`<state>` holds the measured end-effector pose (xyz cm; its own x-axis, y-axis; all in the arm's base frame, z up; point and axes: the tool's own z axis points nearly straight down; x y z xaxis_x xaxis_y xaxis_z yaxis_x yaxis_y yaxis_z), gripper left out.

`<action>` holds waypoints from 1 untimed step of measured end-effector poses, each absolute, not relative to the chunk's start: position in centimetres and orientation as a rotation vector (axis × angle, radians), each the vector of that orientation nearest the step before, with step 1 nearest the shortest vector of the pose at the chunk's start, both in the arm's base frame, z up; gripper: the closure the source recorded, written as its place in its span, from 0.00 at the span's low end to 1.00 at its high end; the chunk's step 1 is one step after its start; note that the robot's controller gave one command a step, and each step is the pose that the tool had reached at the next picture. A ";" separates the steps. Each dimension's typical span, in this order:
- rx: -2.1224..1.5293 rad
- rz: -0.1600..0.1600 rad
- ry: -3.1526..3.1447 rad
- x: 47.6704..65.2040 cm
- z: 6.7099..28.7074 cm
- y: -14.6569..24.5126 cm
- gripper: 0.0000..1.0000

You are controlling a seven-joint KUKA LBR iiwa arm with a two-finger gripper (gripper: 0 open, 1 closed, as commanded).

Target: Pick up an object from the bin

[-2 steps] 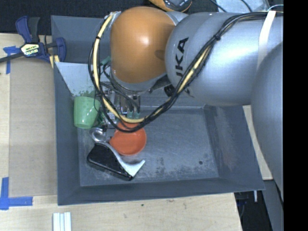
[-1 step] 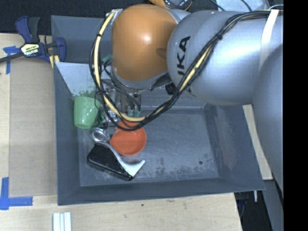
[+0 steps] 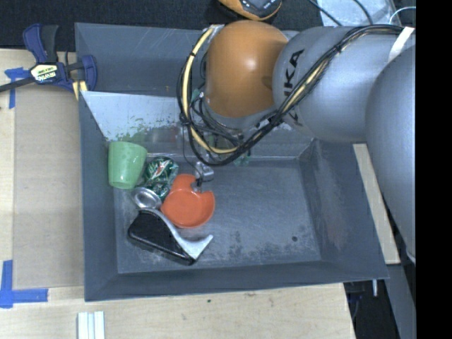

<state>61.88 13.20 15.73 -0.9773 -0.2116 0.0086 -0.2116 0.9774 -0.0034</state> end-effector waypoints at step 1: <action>0.593 -0.003 -3.094 62.5 16.1 14.2 0.00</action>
Offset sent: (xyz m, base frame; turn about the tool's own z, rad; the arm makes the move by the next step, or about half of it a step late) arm 0.0046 0.0148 -0.0012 -0.3606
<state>62.50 14.21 16.06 -0.9292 -0.3695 -0.0089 -0.3695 0.9292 0.0003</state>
